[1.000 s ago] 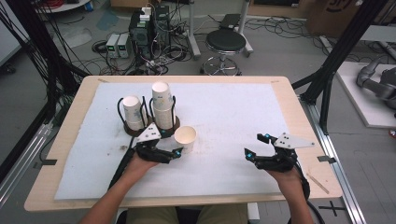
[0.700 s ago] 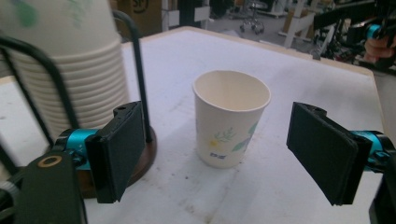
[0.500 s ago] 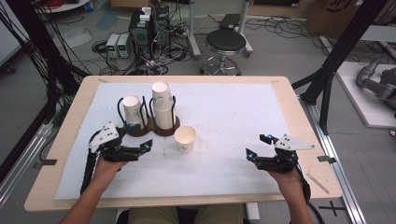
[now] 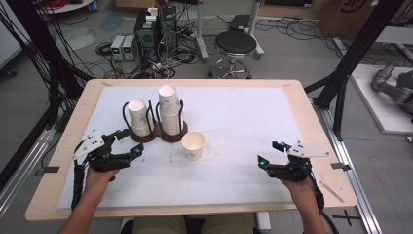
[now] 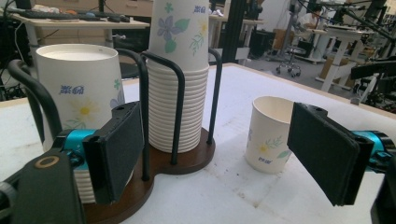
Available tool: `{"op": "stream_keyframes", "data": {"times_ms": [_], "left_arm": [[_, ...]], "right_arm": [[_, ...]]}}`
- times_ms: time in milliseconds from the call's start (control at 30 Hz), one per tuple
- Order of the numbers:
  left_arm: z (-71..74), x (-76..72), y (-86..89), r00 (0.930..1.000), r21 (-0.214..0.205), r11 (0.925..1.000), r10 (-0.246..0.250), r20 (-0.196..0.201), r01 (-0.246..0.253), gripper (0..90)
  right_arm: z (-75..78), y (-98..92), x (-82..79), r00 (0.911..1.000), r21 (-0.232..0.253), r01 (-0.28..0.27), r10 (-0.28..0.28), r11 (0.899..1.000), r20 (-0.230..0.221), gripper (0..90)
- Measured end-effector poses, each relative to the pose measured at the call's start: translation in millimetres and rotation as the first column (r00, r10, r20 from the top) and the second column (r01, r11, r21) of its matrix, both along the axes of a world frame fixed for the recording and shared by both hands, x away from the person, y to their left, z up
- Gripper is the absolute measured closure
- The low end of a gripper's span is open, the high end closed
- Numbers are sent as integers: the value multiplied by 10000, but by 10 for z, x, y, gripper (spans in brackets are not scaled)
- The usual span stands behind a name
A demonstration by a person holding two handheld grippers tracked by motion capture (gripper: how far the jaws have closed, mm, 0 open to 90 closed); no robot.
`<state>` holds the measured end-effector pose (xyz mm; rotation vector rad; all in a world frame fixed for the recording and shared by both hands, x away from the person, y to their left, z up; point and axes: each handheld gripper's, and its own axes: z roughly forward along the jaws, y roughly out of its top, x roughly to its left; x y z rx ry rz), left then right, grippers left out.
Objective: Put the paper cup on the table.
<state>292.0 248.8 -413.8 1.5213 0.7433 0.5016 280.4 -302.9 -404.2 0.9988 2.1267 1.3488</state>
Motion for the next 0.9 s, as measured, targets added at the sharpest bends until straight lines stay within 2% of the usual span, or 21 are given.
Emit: {"op": "stream_keyframes", "data": {"times_ms": [400, 900], "left_arm": [[6, -51, 12, 10000, 248, 9997, 58, 74, -60, 191], [-23, -16, 19, 9999, 370, 9992, 157, -67, -154, 198]], "right_arm": [[15, 59, 28, 9999, 33, -137, 137, 9999, 87, 214], [-6, 56, 50, 9999, -1, -153, 153, 9999, -6, 214]]}}
